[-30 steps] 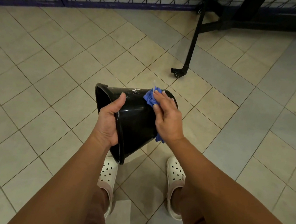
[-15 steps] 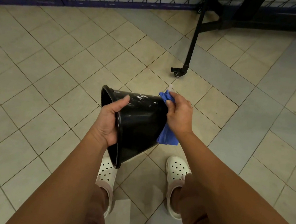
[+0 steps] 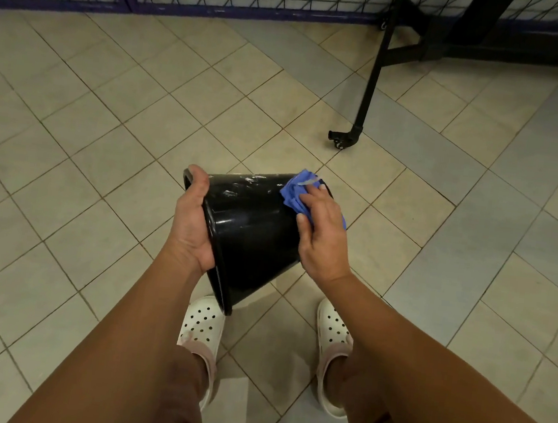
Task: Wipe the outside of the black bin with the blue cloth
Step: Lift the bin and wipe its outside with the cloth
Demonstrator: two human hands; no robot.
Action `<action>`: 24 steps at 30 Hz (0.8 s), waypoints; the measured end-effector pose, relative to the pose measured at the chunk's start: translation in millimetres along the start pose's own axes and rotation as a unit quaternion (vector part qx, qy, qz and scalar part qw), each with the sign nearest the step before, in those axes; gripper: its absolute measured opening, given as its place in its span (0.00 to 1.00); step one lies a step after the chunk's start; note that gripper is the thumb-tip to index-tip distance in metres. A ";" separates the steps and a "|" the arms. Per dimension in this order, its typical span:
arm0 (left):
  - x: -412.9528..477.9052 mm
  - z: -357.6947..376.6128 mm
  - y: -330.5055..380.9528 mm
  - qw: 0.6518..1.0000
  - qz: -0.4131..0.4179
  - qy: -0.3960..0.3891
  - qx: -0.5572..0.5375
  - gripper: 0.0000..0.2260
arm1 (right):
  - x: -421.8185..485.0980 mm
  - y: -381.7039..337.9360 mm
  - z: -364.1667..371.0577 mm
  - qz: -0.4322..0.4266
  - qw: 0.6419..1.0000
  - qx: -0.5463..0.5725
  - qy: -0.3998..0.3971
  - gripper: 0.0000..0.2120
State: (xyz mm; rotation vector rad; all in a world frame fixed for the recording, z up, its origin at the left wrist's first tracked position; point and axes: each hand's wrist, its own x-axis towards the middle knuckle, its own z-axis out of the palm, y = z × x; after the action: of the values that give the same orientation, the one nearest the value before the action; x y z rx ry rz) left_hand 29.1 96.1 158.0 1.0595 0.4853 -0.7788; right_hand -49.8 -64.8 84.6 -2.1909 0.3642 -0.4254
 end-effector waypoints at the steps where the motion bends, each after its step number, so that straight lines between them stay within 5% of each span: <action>1: 0.1 -0.6 0.5 1.000 0.001 -0.003 -0.006 0.37 | 3.8 -1.7 -3.4 -0.022 1.000 -0.017 -0.006 0.17; 4: -2.2 0.0 3.1 1.000 0.012 -0.007 -0.005 0.35 | 19.7 1.7 -15.8 -0.065 0.994 -0.082 -0.009 0.18; 13: -1.1 5.1 -2.4 1.000 0.014 -0.018 0.007 0.34 | 15.7 -9.0 -6.5 0.127 0.990 -0.034 0.057 0.17; 20: -2.2 7.9 -5.0 0.999 0.031 -0.034 0.021 0.34 | 17.9 -26.5 -13.0 -0.011 0.999 -0.044 -0.025 0.15; 24: -5.8 4.6 -4.7 0.997 0.057 -0.026 0.047 0.33 | 31.3 -15.7 -23.5 0.072 0.996 -0.060 -0.015 0.16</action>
State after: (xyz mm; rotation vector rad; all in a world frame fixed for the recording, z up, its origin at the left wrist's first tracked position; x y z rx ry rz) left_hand 21.7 92.6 161.3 1.1413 0.3439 -0.7324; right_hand -29.8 -84.4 116.2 -2.2661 0.5392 -0.2975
